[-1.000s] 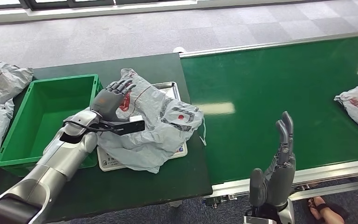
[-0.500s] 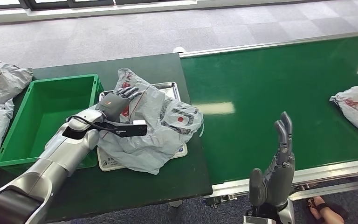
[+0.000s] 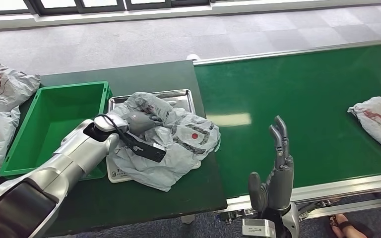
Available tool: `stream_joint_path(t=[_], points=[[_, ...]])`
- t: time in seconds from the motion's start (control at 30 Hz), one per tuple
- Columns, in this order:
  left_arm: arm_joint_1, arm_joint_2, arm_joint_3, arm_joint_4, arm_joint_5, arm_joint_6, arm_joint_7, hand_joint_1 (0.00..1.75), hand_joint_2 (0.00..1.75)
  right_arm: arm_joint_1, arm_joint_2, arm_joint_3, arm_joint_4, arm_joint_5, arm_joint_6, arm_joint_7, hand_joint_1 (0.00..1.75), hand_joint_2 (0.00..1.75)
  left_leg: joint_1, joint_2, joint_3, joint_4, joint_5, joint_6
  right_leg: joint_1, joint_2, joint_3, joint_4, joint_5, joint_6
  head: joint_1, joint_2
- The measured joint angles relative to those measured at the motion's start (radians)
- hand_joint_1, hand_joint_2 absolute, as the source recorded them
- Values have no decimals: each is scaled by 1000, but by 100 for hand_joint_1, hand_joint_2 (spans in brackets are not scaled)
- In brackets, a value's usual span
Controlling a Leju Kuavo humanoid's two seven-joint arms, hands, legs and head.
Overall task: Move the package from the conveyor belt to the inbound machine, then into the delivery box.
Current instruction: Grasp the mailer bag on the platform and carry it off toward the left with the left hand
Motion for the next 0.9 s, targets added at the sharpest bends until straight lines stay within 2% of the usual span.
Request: stream_joint_path(t=[0.27, 0.37, 0.47, 0.63, 0.9], points=[[-13, 2, -59, 11, -5, 16, -23, 175, 175, -23, 8, 13, 17, -4, 14, 4, 0, 0, 0, 0, 12, 0, -5, -1, 0, 0, 11, 0, -4, -1, 0, 0], [-11, 9, -70, 11, 3, 70, -13, 175, 175, -24, 8, 15, 18, -10, 17, 6, 0, 0, 1, 0, 13, 0, -5, -1, 0, 1, 11, 0, -5, -1, 0, 0], [-1, 24, -81, 8, -2, 175, 19, 175, 175, -21, 8, 15, 16, -11, 17, 9, 0, 0, 1, 1, 13, 0, -6, -2, 0, 2, 10, 0, -5, -1, 0, 0], [38, 80, -86, -47, 6, 373, 74, 175, 175, 22, 7, 15, -17, -2, 11, 15, 0, 0, 1, 2, 13, -1, -4, -4, 1, 4, 3, 1, -4, -2, 0, 0], [94, 180, -56, -191, 59, 419, 101, 175, 175, 86, 7, 13, -70, 10, 5, 15, 0, 0, 1, 1, 4, -1, -1, -5, 2, 4, -9, 2, -1, -4, 0, 0]])
